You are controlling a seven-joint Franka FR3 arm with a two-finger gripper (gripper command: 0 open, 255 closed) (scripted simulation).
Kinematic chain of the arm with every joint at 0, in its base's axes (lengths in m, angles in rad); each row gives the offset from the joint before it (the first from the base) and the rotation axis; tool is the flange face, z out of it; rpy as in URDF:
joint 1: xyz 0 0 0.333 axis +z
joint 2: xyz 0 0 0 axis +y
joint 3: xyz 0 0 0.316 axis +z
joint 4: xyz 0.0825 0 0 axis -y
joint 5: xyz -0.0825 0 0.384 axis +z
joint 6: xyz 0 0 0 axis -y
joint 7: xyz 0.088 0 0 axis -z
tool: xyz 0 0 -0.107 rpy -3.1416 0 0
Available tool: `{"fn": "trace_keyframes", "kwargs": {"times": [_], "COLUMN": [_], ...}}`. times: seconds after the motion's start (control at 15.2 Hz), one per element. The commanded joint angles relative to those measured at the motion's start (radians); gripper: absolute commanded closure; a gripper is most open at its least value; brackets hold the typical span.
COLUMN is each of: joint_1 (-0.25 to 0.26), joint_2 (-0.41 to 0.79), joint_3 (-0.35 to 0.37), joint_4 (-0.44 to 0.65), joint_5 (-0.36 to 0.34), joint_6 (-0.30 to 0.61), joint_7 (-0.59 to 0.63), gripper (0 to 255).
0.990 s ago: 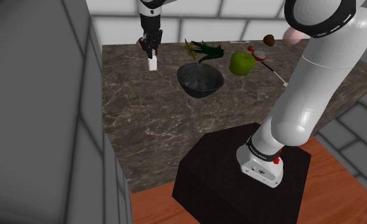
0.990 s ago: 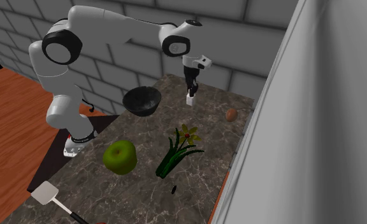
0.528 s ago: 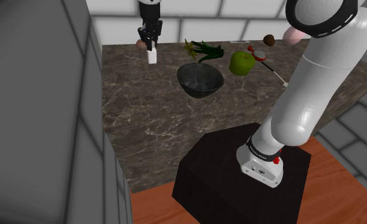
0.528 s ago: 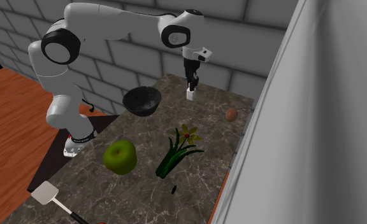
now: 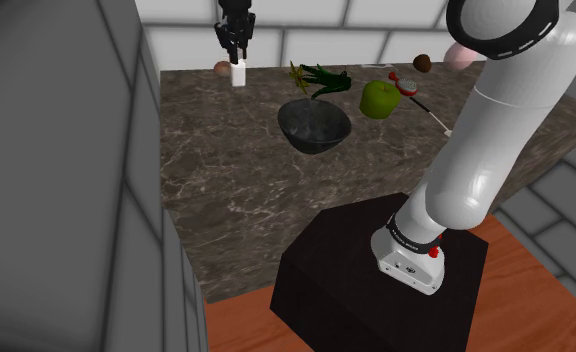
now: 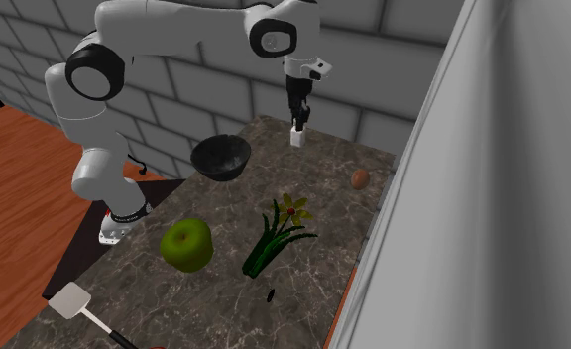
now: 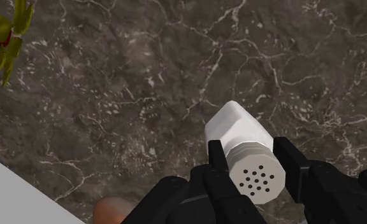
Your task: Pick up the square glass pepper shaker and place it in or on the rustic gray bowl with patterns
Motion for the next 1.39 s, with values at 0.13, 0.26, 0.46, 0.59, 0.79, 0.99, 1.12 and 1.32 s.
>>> {"fn": "trace_keyframes", "kwargs": {"times": [0.13,0.26,0.46,0.59,0.79,0.99,1.12,1.32], "joint_1": [0.001,0.001,0.002,0.002,0.003,0.001,0.0,-0.001], "joint_2": [0.009,0.015,0.027,0.037,0.055,-0.039,-0.129,-0.255], "joint_3": [0.0,0.0,0.001,0.001,0.001,0.001,0.0,-0.001], "joint_4": [0.063,0.099,0.157,0.198,0.265,0.154,0.049,-0.087], "joint_5": [0.0,0.0,-0.001,-0.001,-0.002,0.001,0.004,0.007], "joint_6": [-0.055,-0.084,-0.13,-0.161,-0.211,-0.194,-0.178,-0.169], "joint_7": [0.0,-0.001,-0.002,-0.002,-0.003,-0.004,-0.004,-0.006], "gripper": [255,255,255,255,255,255,255,255]}}
